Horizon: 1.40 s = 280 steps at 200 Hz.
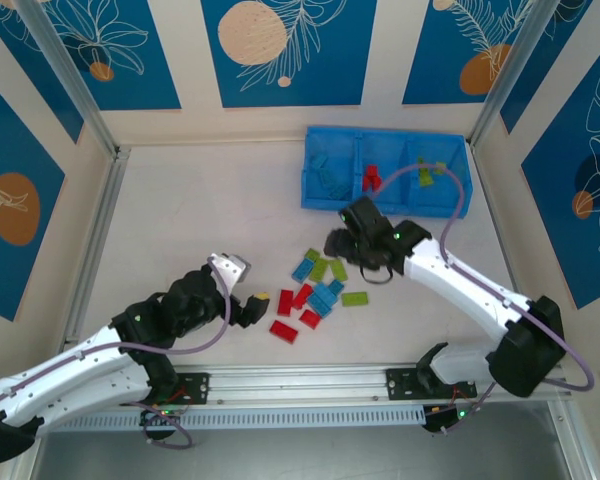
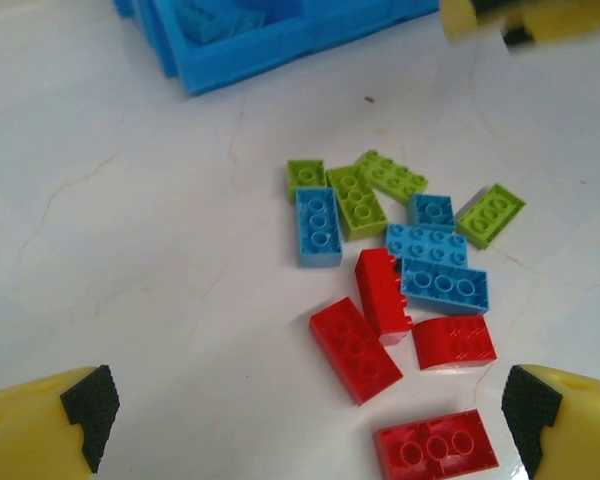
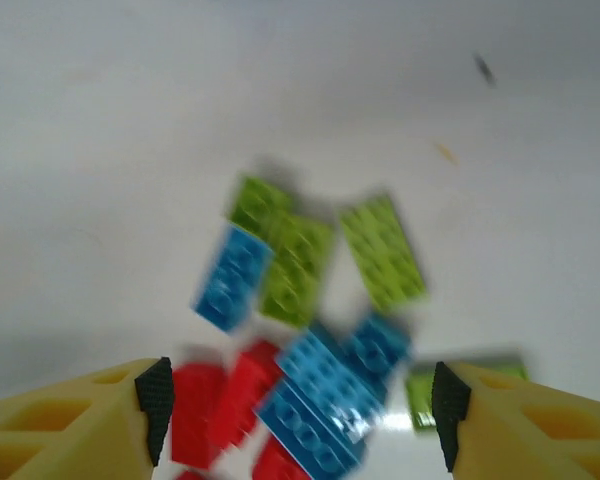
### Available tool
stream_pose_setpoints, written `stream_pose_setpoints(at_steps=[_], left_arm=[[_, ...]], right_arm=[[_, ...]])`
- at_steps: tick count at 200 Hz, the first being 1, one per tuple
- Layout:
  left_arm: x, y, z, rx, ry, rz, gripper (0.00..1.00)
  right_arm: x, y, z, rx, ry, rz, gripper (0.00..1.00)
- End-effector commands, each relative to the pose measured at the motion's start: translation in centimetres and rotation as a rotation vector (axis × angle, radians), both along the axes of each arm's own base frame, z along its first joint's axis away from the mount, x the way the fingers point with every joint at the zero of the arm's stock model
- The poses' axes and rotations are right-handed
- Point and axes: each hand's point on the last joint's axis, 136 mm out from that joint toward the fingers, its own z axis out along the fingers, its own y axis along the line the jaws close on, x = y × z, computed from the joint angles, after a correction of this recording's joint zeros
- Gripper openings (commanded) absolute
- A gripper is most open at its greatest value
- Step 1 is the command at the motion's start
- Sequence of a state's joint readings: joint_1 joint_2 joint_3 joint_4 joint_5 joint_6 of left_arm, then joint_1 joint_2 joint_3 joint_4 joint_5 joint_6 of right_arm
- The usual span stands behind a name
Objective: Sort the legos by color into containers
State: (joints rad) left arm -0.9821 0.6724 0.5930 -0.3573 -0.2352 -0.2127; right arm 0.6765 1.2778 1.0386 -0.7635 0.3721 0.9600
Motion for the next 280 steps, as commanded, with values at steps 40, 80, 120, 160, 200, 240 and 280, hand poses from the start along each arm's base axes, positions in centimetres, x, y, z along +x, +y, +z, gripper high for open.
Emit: stream_pose_setpoints(at_steps=[40, 80, 120, 160, 200, 240, 280], left_arm=[[0.3, -1.4, 1.2, -0.014, -0.083, -0.068, 1.0], [0.0, -1.5, 0.7, -0.033, -0.047, -0.068, 1.0], [-0.1, -0.9, 0.6, -0.023, -0.053, -0.055, 1.0], [-0.2, -0.6, 0.7, -0.038, -0.073, -0.057, 1.0], [-0.1, -0.5, 0.4, -0.021, -0.069, -0.051, 1.0], [-0.2, -0.5, 0.3, -0.021, -0.069, -0.054, 1.0], [-0.1, -0.5, 0.4, -0.023, -0.072, -0.052, 1.0]], right_arm=[[-10.4, -3.9, -8.0, -0.038, 0.465, -0.568, 0.74], [-7.6, -2.6, -9.5, 0.013, 0.499, -0.581, 0.84], [-6.2, -2.0, -10.6, 0.025, 0.551, -0.606, 0.87], [-5.5, -1.6, -11.6, 0.034, 0.559, -0.62, 0.87], [-7.1, -2.2, -13.5, -0.003, 0.627, -0.706, 0.72], [-8.0, -3.3, -14.3, -0.033, 0.63, -0.729, 0.46], [-7.2, -4.5, -12.6, -0.017, 0.509, -0.66, 0.26]])
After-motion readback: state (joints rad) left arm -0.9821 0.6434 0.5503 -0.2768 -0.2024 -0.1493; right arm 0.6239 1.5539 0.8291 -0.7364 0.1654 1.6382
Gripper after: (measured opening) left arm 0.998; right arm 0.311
